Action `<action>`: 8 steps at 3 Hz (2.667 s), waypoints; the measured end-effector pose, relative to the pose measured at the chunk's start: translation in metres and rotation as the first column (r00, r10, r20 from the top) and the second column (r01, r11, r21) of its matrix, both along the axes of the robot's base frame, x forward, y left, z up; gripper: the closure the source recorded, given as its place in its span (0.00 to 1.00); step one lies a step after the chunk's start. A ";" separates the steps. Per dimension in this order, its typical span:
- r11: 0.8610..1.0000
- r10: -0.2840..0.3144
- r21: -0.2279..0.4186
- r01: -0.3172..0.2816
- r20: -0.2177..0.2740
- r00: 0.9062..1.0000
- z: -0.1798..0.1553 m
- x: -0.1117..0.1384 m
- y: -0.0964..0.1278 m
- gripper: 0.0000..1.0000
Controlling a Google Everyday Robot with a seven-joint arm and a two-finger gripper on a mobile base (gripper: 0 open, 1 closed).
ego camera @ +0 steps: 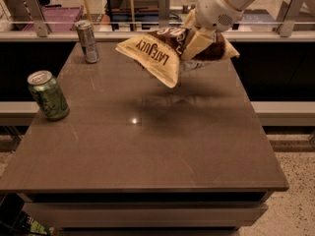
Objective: Move brown chip bag near green can
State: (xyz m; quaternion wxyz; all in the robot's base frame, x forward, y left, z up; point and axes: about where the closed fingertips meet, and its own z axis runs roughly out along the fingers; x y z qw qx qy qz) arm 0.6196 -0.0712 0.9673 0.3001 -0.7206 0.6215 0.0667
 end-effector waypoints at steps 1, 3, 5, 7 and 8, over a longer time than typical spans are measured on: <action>0.999 -0.027 0.016 0.027 -0.004 1.000 0.004 -0.023 0.020 1.00; 0.993 -0.103 0.063 0.104 -0.018 0.994 -0.001 -0.068 0.055 1.00; 0.993 -0.087 0.081 0.090 -0.043 0.995 -0.018 -0.106 0.100 1.00; 0.997 -0.023 0.072 0.026 -0.049 0.999 -0.041 -0.146 0.141 1.00; 0.998 0.005 0.060 -0.003 -0.037 0.999 -0.052 -0.168 0.162 1.00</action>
Offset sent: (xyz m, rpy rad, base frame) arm -0.0763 0.0551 0.0008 0.0699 0.0170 -0.1382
